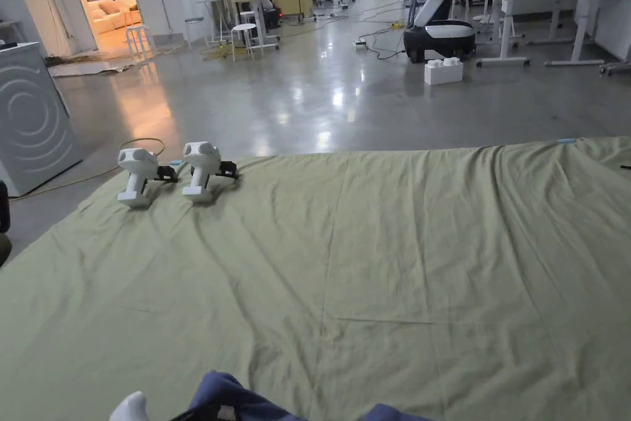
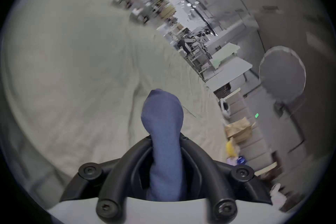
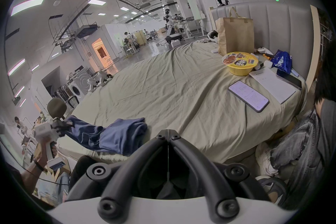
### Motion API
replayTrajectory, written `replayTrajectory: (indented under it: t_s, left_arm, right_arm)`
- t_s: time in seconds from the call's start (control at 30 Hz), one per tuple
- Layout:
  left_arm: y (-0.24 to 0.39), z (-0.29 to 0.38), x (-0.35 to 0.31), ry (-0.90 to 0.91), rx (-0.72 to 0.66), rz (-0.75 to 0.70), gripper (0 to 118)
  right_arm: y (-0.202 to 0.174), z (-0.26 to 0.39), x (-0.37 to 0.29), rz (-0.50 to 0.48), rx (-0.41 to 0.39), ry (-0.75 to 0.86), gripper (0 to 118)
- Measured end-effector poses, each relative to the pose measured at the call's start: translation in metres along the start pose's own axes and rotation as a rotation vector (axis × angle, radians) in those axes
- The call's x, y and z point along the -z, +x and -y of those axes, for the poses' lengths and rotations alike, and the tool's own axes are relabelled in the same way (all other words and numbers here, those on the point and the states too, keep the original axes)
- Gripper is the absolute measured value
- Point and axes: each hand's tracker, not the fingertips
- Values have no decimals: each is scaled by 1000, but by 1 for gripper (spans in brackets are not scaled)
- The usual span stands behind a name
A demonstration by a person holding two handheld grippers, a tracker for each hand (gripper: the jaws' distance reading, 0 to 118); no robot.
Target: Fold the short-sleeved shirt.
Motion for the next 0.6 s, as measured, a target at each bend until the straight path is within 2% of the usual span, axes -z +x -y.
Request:
replayTrajectory:
  t_s: [0.13,0.27,0.4,0.43,0.47,0.5,0.6]
  left_arm:
    - [99,28,18,-58,254,36,18]
    - [153,89,87,-213,305,135,18]
    - [180,145,156,-416,365,95,21]
    - [182,157,164,-424,399,73,38]
    - [183,164,171,-451,425,68,66]
    - [181,164,173,-460,406,85,81]
    - [177,141,145,-391,292,152,80]
  right_arm:
    - [-4,1,9,-30,14,-17,2]
    - [-12,3,-3,-29,-34,6,2]
    - [-7,8,-17,33,-62,13,2]
    - [-3,11,-21,41,-60,14,2]
    - [1,13,-24,51,-55,11,2]
    - [6,14,-26,61,-49,8,2]
    - [18,20,-30,74,-46,0,2]
